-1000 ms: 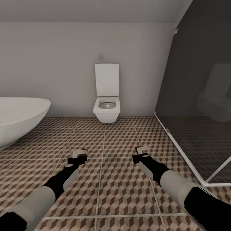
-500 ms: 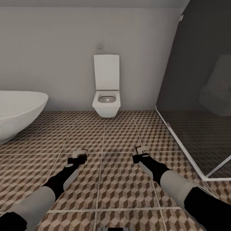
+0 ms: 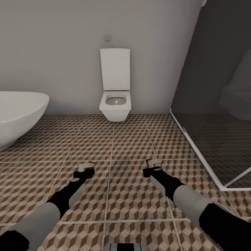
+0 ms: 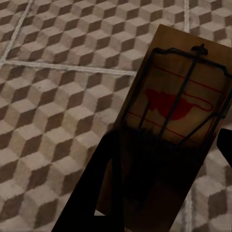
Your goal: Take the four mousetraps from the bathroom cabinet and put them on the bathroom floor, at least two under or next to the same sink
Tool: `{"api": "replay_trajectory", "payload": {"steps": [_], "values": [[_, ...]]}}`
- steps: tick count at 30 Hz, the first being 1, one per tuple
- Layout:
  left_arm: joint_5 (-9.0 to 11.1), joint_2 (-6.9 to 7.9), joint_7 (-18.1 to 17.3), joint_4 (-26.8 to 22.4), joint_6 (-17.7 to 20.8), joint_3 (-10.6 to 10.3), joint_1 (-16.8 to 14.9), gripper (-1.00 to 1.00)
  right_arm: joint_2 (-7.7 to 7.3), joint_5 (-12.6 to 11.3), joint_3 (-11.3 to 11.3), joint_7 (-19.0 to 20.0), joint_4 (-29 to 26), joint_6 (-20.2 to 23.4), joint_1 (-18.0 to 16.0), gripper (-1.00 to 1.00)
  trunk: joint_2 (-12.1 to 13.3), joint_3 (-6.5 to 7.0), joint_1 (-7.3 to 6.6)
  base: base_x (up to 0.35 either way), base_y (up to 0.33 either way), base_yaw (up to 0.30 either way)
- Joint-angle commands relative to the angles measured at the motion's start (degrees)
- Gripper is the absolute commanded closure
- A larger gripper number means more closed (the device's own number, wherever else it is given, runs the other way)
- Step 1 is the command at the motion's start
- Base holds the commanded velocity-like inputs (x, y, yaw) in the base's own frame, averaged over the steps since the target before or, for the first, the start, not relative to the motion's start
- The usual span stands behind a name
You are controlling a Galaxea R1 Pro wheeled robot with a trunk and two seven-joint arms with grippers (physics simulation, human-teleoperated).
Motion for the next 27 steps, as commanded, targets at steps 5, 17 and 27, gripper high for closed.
{"api": "replay_trajectory", "payload": {"steps": [5,17,27], "values": [[0.3,0.09,0.6,-0.2,0.2,-0.5,0.0,1.0,0.14,-0.5,0.5,-0.6,-0.1,0.2,-0.1,1.0,-0.1,-1.16,0.11,0.0,0.0,0.0],[0.3,0.08,0.6,-0.2,0.2,-0.5,0.0,1.0,0.24,-0.5,0.5,-0.6,-0.1,0.2,-0.1,1.0,-0.3,-3.82,0.42,0.0,0.0,0.0],[0.3,0.02,0.6,-0.1,0.2,-0.5,0.0,1.0,0.28,-0.5,0.5,-0.6,-0.1,0.2,-0.1,1.0,-0.4,-6.04,0.68,0.0,0.0,0.0]]}}
